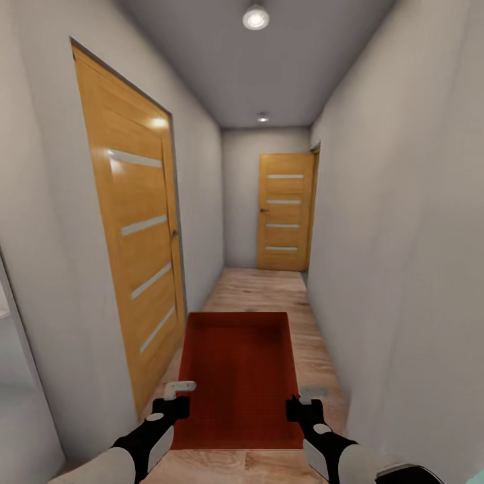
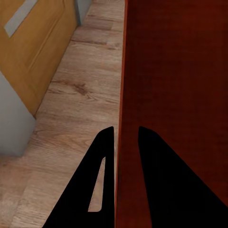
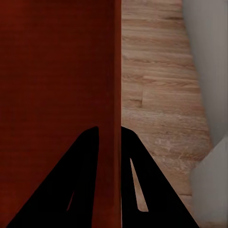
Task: Move the two storage containers from the living room to the garage. In the garage, place one container on the floor and stack the other container on top of it (either order is fine).
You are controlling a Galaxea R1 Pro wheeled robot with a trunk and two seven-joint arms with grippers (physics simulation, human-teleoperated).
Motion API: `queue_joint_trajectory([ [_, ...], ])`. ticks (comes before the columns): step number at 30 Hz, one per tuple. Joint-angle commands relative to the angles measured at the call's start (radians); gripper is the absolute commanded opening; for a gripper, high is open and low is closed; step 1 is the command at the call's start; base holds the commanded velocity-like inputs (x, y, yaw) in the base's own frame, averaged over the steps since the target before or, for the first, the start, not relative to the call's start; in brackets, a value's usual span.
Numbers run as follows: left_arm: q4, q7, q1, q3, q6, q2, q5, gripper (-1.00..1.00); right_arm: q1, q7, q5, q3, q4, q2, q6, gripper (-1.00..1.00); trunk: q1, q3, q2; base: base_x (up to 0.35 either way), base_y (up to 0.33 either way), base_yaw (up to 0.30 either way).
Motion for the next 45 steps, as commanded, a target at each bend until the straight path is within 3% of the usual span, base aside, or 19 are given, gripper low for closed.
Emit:
queue_joint_trajectory([
  [1, 0.003, 0.012, -0.001, 0.042, -0.002, 0.096, 0.046, -1.00, -0.002, 0.001, -0.004, -0.032, -0.001, -0.004, -0.007, -1.00, 0.001, -0.001, -0.001, 0.323, 0.037, 0.000],
  [27, 0.004, 0.011, -0.001, 0.042, -0.002, 0.096, 0.045, -1.00, -0.002, 0.000, -0.004, -0.032, -0.001, -0.004, -0.007, -1.00, 0.001, -0.001, -0.001, 0.323, 0.004, 0.000],
  [37, 0.004, 0.011, -0.001, 0.042, -0.002, 0.095, 0.046, -1.00, -0.002, 0.000, -0.004, -0.032, -0.001, -0.003, -0.007, -1.00, 0.001, -0.001, -0.001, 0.322, 0.164, -0.008],
  [45, 0.003, 0.011, -0.001, 0.042, -0.002, 0.095, 0.046, -1.00, -0.002, 0.000, -0.004, -0.032, -0.001, -0.003, -0.007, -1.00, 0.001, -0.001, -0.001, 0.321, 0.163, -0.201],
])
